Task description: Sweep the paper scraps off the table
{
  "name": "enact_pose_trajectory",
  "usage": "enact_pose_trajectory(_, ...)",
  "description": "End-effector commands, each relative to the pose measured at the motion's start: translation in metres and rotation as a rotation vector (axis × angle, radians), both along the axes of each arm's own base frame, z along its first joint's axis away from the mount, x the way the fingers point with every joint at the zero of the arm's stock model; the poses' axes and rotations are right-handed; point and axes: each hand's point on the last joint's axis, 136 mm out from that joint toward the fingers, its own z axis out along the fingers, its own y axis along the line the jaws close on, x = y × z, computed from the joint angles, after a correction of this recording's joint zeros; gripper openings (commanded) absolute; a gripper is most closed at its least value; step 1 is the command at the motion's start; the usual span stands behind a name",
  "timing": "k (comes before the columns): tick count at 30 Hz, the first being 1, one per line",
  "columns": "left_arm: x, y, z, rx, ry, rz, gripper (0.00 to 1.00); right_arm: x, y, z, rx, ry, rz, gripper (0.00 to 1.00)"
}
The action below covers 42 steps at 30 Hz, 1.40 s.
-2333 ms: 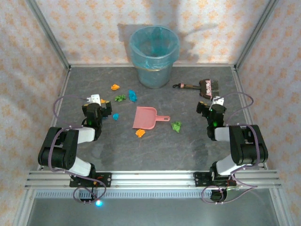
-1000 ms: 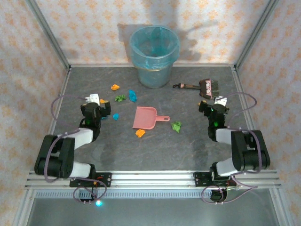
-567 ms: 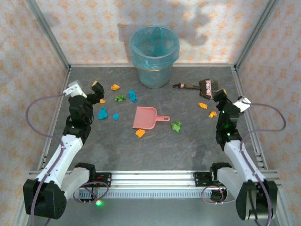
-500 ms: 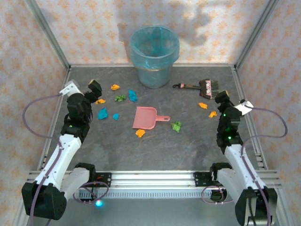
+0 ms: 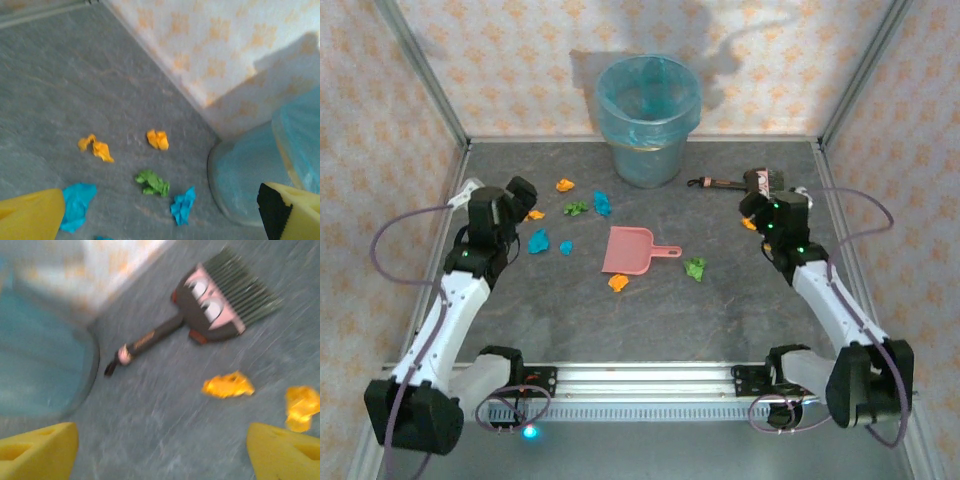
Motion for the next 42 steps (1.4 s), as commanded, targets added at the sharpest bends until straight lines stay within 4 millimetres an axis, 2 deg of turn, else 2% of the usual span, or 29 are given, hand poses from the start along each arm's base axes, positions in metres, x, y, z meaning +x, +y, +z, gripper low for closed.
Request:
enact_pose_trajectory(1, -0.014, -0.03, -0.019, 0.03, 0.213, -0.107, 1.0, -0.022, 0.036, -0.035, -0.011, 0.224, 0.199, 0.87)
enact_pose_trajectory(6, -0.025, -0.071, -0.044, 0.038, 0.366, -0.217, 0.95, -0.033, 0.074, -0.062, -0.027, 0.404, 0.356, 0.82)
enact_pose_trajectory(10, -0.046, -0.1, -0.076, 0.0, 0.47, -0.238, 0.95, -0.035, 0.087, -0.075, -0.063, 0.467, 0.395, 0.81)
enact_pose_trajectory(15, -0.068, -0.128, -0.103, -0.027, 0.506, -0.25, 0.95, -0.029, 0.095, -0.073, -0.14, 0.485, 0.411, 0.79)
enact_pose_trajectory(21, -0.083, -0.158, -0.127, -0.05, 0.546, -0.291, 0.95, -0.016, 0.098, -0.067, -0.109, 0.454, 0.367, 0.79)
enact_pose_trajectory(26, -0.086, -0.178, -0.142, -0.099, 0.577, -0.34, 0.95, -0.008, 0.093, -0.068, -0.138, 0.471, 0.323, 0.78)
enact_pose_trajectory(31, -0.083, -0.184, -0.146, -0.081, 0.584, -0.369, 0.97, 0.011, 0.074, -0.072, -0.133, 0.509, 0.12, 0.73)
enact_pose_trajectory(34, -0.079, -0.191, -0.143, -0.073, 0.568, -0.416, 0.97, 0.026, 0.058, -0.076, -0.082, 0.527, -0.044, 0.68)
enact_pose_trajectory(37, -0.076, -0.194, -0.137, -0.044, 0.548, -0.464, 0.97, 0.042, 0.054, -0.08, 0.025, 0.537, -0.167, 0.67)
enact_pose_trajectory(42, -0.074, -0.193, -0.127, 0.033, 0.515, -0.534, 0.98, 0.069, 0.041, -0.079, 0.07, 0.528, -0.369, 0.68)
